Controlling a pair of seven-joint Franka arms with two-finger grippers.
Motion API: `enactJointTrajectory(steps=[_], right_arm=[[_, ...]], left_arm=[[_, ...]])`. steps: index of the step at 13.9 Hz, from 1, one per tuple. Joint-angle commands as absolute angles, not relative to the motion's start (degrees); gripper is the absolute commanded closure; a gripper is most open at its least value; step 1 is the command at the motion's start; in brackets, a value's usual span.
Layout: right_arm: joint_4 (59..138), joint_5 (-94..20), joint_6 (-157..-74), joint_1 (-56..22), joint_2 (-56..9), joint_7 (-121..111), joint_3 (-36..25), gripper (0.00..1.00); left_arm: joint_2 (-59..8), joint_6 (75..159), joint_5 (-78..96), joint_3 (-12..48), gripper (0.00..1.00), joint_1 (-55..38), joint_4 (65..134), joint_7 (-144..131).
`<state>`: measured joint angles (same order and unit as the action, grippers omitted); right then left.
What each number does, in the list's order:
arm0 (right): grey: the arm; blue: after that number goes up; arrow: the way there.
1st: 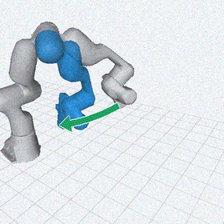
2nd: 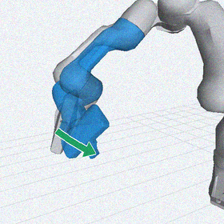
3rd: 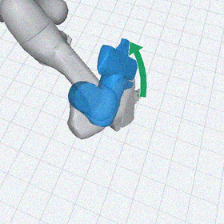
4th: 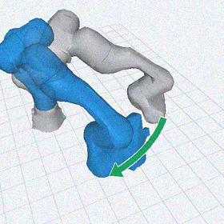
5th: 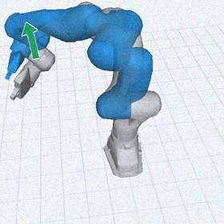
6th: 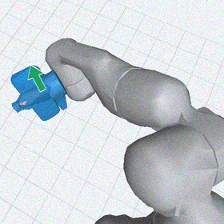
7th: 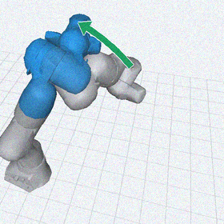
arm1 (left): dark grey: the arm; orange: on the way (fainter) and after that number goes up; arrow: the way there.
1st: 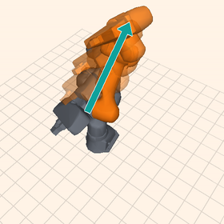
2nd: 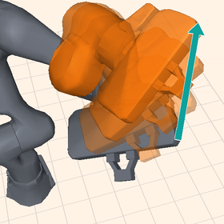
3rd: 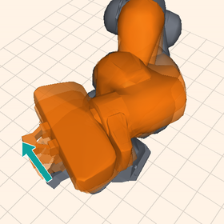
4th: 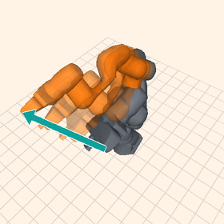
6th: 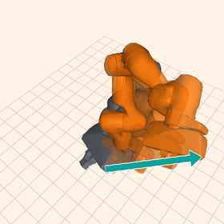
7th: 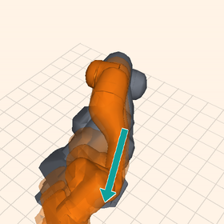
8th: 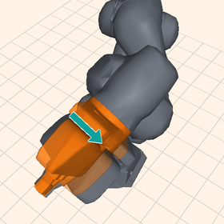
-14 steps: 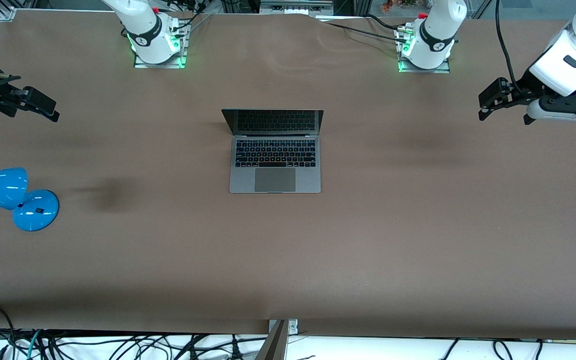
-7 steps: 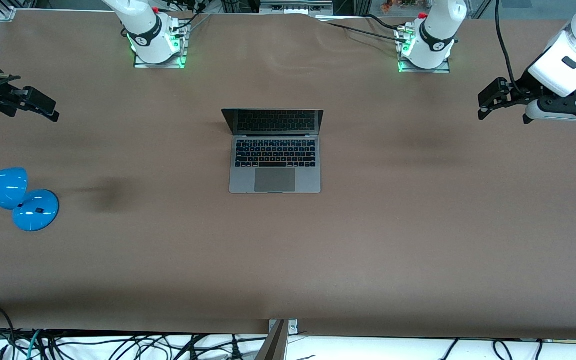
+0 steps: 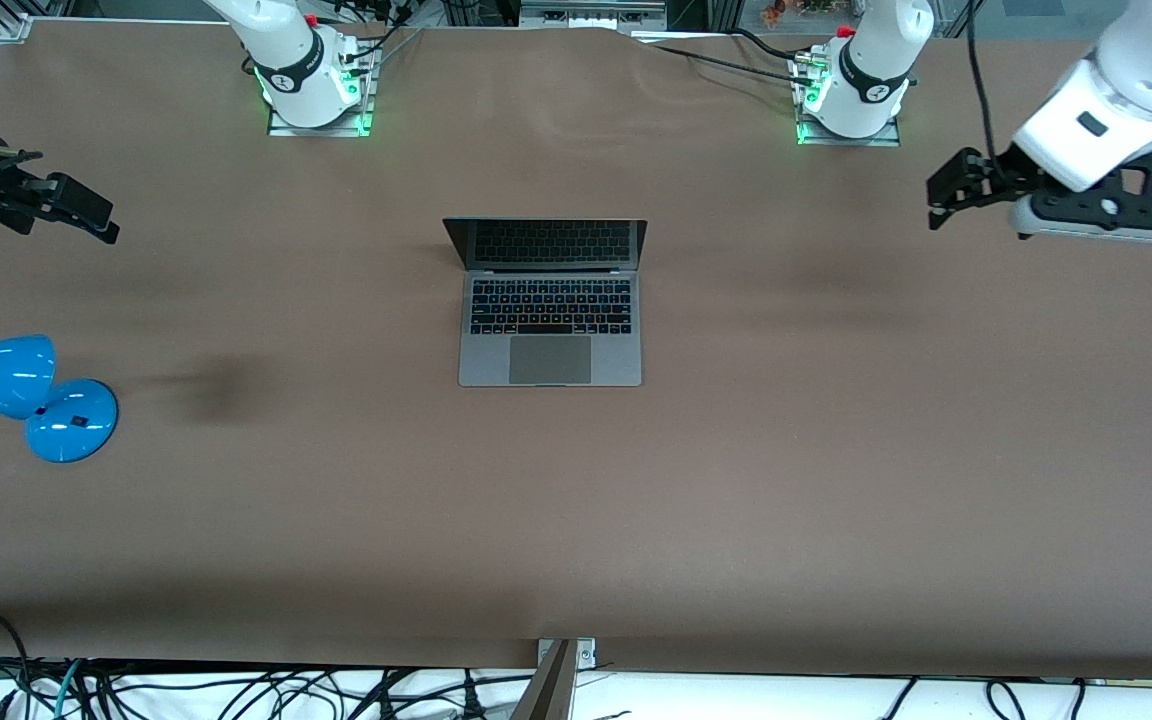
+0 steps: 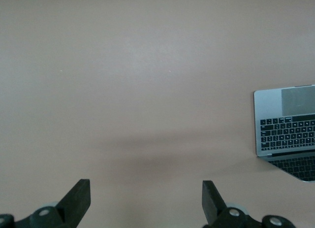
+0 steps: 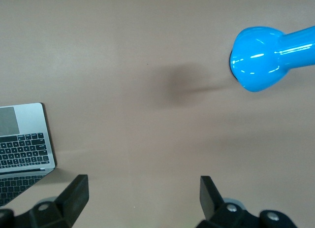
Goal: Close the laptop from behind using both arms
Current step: 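Move both grippers over the laptop screen's back edge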
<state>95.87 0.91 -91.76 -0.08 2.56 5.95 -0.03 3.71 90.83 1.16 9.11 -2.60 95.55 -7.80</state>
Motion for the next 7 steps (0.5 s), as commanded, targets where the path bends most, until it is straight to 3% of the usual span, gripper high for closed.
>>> enactJointTrajectory(steps=[1, 7], right_arm=[[96.24, 0.62, -91.85, -0.09, 3.25, 5.45, 0.0, 0.0], [96.24, 0.62, -91.85, 0.09, 3.25, 5.45, 0.0, 0.0]], left_arm=[[3.25, 89.47, 2.28, 11.24, 0.0, -2.9, 94.31, -12.2], [3.34, 88.77, 4.12, 21.6, 0.0, -2.9, 95.62, -26.69]])
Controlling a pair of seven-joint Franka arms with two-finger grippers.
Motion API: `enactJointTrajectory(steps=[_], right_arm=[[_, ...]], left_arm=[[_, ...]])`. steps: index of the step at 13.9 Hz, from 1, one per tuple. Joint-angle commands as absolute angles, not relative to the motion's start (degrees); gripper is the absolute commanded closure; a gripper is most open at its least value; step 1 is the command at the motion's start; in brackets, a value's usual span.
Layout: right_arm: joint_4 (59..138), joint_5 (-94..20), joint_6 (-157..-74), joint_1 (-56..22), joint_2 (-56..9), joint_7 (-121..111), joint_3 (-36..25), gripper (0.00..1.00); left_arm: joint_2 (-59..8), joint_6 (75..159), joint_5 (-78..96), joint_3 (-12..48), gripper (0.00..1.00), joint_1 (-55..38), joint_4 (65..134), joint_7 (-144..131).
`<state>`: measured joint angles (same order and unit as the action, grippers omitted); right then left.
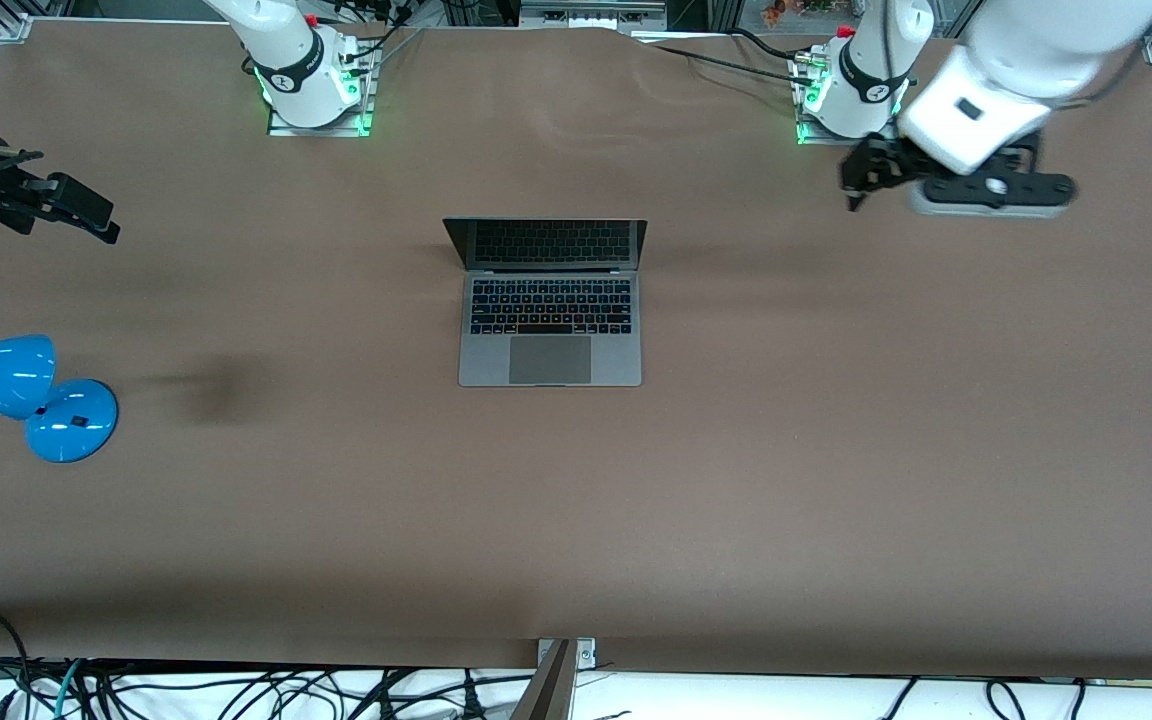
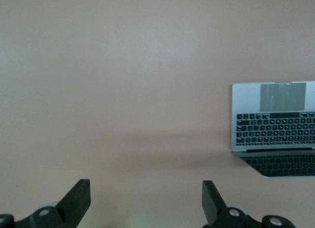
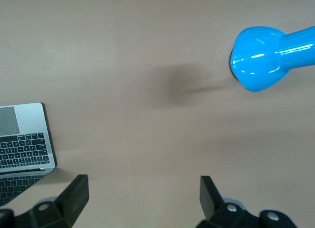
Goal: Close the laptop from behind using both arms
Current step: 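Move both grippers over the laptop screen's back edge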
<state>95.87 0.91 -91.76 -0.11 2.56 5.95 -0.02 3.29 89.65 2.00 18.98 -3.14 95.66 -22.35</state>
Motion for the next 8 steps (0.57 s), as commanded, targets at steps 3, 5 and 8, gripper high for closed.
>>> enactJointTrajectory(steps=[3, 5, 8], right_arm=[[96.24, 0.62, -91.76, -0.09, 3.25, 5.45, 0.09, 0.0], [96.24, 0.35, -91.67, -0.09, 3.25, 5.62, 0.09, 0.0], [96.5, 0.53, -91.06, -0.87, 3.08, 5.45, 0.44, 0.0]], left_arm=[[2.99, 88.59, 5.62, 26.61, 0.0, -2.9, 96.06, -33.72], [1.76, 88.68, 7.9, 29.95, 0.01, -2.9, 96.33, -39.7], [0.18, 88.59, 9.74, 32.86, 0.08, -2.99, 96.5, -43.15]])
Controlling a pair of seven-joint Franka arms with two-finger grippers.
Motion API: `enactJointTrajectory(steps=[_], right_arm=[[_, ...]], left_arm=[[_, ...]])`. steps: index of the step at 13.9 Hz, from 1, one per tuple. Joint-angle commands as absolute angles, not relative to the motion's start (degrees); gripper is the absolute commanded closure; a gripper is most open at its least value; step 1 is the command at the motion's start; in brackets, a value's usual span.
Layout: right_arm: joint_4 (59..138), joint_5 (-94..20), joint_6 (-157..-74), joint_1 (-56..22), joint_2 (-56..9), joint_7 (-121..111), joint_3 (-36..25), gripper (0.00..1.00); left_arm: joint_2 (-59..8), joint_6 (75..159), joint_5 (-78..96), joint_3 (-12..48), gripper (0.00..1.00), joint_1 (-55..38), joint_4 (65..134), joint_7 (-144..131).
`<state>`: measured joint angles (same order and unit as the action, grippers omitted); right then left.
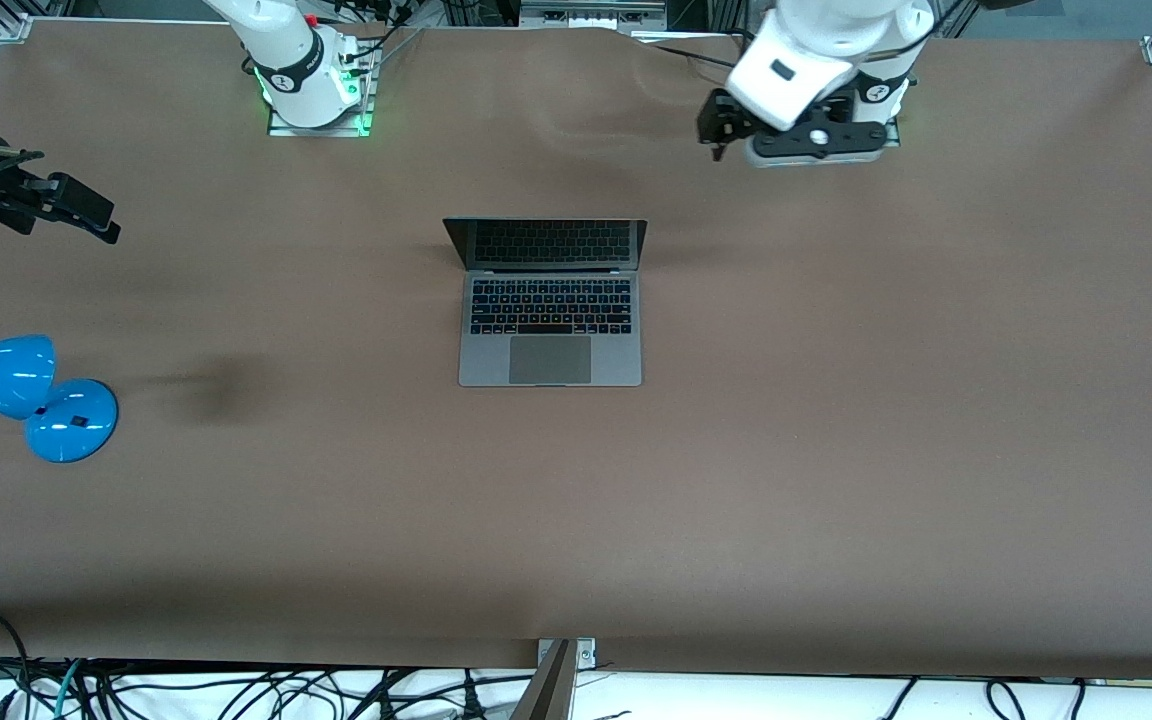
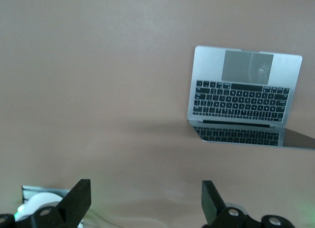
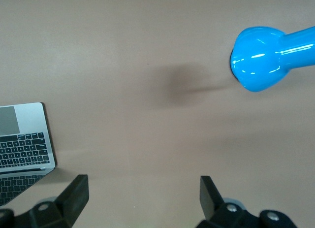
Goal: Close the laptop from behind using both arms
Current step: 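Move both grippers over the laptop screen's back edge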
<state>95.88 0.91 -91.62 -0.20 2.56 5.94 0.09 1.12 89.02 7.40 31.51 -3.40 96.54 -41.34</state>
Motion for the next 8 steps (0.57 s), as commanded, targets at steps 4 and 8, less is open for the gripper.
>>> enactJointTrajectory(steps=[4, 8], right_arm=[[96.24, 1.05, -87.91, -2.89, 0.89, 5.36, 5.08, 0.0], [97.55, 0.35, -79.91, -5.1, 0.09, 6.33, 7.99, 0.0]], left_arm=[[-1.58, 86.67, 18.09, 33.05, 0.14, -3.08, 96.42, -45.62], [-2.98, 85.26, 21.27, 33.4, 0.09, -4.39, 96.77, -45.88]])
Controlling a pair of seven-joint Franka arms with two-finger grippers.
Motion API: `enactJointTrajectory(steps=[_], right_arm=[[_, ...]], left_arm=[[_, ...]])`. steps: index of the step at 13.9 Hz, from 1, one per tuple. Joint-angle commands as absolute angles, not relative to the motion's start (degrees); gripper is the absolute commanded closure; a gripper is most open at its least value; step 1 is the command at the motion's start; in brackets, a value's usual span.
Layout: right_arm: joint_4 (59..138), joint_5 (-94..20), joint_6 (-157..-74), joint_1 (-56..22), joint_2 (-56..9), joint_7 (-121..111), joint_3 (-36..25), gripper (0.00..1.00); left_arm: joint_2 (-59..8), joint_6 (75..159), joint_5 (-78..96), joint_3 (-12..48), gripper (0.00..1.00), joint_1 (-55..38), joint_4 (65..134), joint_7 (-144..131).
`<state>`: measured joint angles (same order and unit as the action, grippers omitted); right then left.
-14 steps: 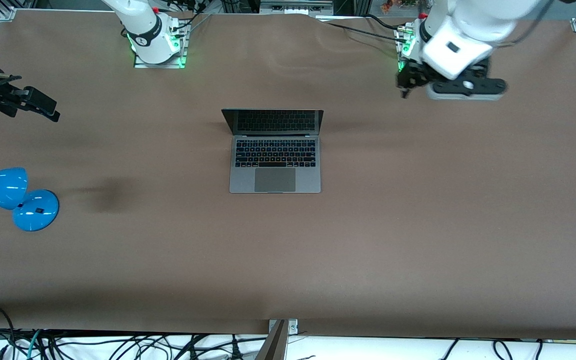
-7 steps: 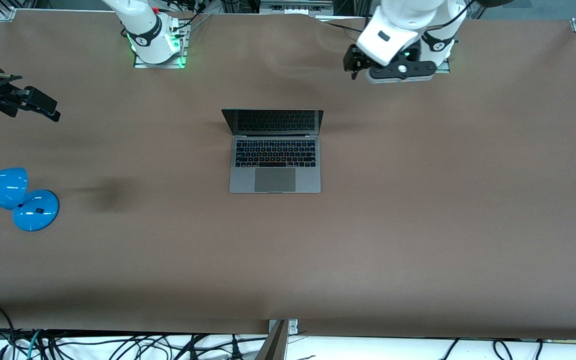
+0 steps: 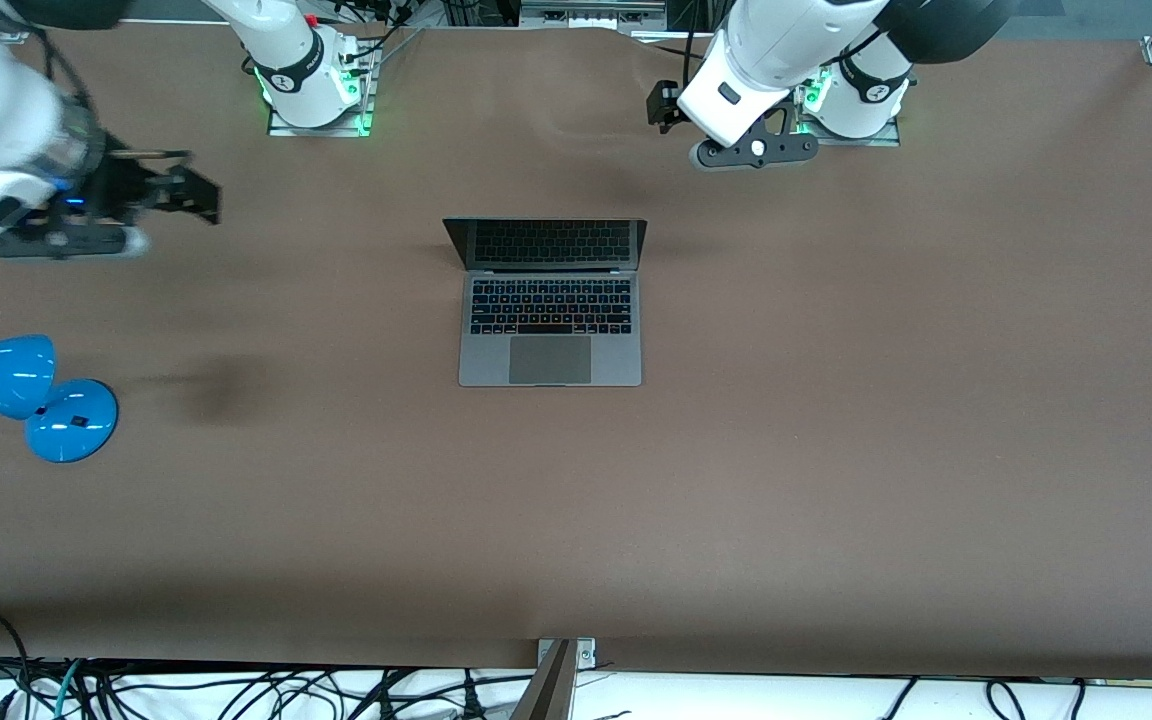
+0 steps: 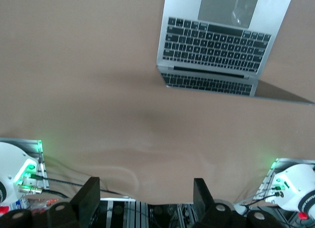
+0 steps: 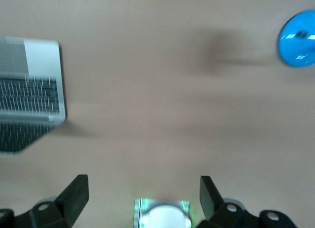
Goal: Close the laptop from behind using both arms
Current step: 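Move both grippers over the laptop screen's back edge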
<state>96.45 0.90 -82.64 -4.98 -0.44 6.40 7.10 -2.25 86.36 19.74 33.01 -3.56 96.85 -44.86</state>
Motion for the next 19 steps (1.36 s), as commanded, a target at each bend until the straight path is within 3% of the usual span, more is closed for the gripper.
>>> enactJointTrajectory(steps=[1, 2, 4, 7, 8, 9, 12, 14, 19], right_arm=[[99.04, 0.18, -79.63, -5.1, 0.7, 6.42, 8.78, 0.0], [100.62, 0.0, -79.45, -5.1, 1.31, 6.59, 9.31, 0.01], [106.4, -3.23, -80.85, -5.1, 4.9, 6.5, 9.58, 0.26], [115.73, -4.48, -86.47, -5.18, 10.09, 7.46, 13.96, 1.0], [116.88, -5.0, -87.79, -5.1, 10.46, 11.13, 16.85, 1.0], [117.07, -5.71, -89.28, -5.1, 9.85, 15.43, 19.66, 1.0], [117.51, -7.99, -95.08, -5.1, 6.34, 22.74, 26.79, 1.0], [117.51, -9.22, -96.67, -5.1, 4.05, 24.08, 30.13, 1.0], [118.57, -9.67, -103.34, -5.19, -2.8, 23.21, 36.39, 1.0]], left_arm=[[-3.95, 85.25, 21.18, 33.57, 0.0, -4.57, 96.77, -46.4], [-5.17, 85.25, 21.09, 33.75, 0.0, -5.01, 96.77, -46.93], [-6.93, 85.25, 20.92, 33.92, 0.0, -5.54, 96.85, -46.93], [-9.39, 85.87, 20.48, 33.93, 0.01, -6.85, 96.86, -46.93], [-10.1, 86.04, 20.39, 33.93, 0.06, -6.94, 96.86, -47.02], [-10.46, 86.04, 20.39, 33.93, 0.18, -7.03, 97.03, -47.37], [-13.17, 86.13, 20.57, 34.01, 0.74, -8.17, 97.12, -47.99], [-13.71, 87.53, 20.48, 34.01, 0.97, -8.61, 97.21, -49.65], [-16.43, 93.33, 20.3, 33.93, 1.0, -10.28, 98.08, -52.12]])
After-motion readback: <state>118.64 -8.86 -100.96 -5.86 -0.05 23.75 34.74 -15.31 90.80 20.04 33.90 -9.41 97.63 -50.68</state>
